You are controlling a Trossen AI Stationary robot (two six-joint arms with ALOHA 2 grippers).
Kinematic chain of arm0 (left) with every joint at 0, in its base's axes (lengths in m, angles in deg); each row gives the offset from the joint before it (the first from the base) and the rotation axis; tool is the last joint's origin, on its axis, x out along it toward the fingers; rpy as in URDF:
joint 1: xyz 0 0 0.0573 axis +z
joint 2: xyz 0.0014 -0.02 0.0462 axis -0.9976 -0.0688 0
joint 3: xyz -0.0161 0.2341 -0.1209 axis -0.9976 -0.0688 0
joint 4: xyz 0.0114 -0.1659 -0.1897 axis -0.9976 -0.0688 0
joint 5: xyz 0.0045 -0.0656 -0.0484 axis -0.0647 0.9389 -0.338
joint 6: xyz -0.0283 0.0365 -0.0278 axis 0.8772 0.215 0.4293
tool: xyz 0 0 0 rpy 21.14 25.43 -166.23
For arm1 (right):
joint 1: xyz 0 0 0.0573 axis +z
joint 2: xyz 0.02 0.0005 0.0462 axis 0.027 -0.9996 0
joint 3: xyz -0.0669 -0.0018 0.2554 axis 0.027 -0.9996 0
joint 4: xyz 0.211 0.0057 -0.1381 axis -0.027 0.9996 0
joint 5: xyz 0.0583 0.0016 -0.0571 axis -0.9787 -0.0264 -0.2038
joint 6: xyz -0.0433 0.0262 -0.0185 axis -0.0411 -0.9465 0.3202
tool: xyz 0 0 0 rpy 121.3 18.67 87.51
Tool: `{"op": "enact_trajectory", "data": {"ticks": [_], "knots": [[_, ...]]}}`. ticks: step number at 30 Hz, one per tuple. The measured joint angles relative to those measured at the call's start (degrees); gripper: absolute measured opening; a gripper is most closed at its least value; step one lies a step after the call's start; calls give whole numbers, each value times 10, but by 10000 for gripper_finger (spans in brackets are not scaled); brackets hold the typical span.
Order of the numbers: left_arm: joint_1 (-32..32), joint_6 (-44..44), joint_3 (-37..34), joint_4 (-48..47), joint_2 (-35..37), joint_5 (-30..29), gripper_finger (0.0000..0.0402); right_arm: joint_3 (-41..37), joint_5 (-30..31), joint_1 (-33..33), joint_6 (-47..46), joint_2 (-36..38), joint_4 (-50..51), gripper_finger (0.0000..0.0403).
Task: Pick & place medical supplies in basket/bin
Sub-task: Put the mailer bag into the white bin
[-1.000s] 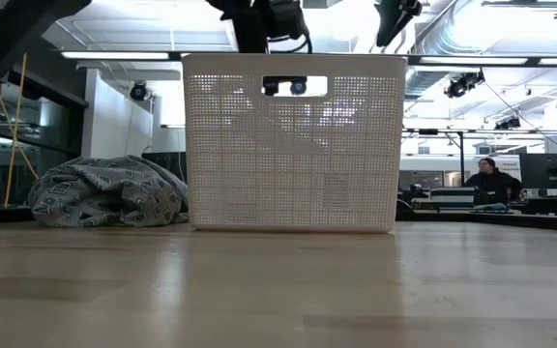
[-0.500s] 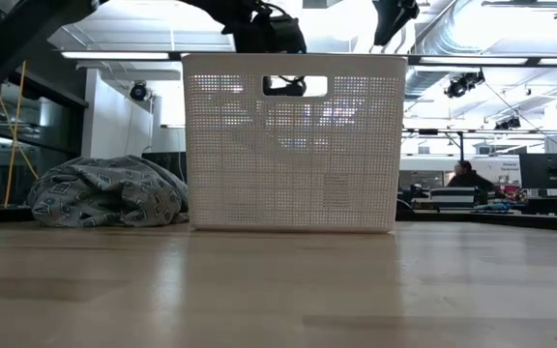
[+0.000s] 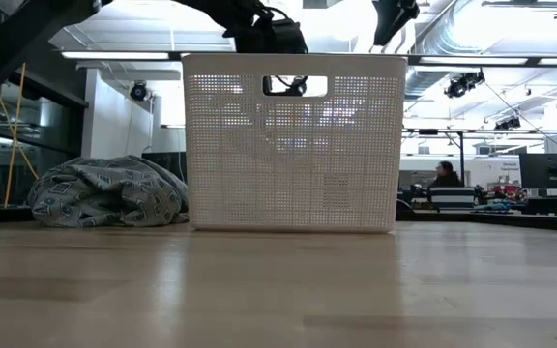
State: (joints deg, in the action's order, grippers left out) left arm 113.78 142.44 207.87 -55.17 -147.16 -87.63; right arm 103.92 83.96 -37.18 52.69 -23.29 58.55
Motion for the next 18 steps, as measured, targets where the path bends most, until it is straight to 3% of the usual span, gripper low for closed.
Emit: {"op": "enact_trajectory", "data": {"ticks": [18], "knots": [[-10,-19,-1,-12,-10,-23,22,0,0,0,0,0,-8,161]]}}
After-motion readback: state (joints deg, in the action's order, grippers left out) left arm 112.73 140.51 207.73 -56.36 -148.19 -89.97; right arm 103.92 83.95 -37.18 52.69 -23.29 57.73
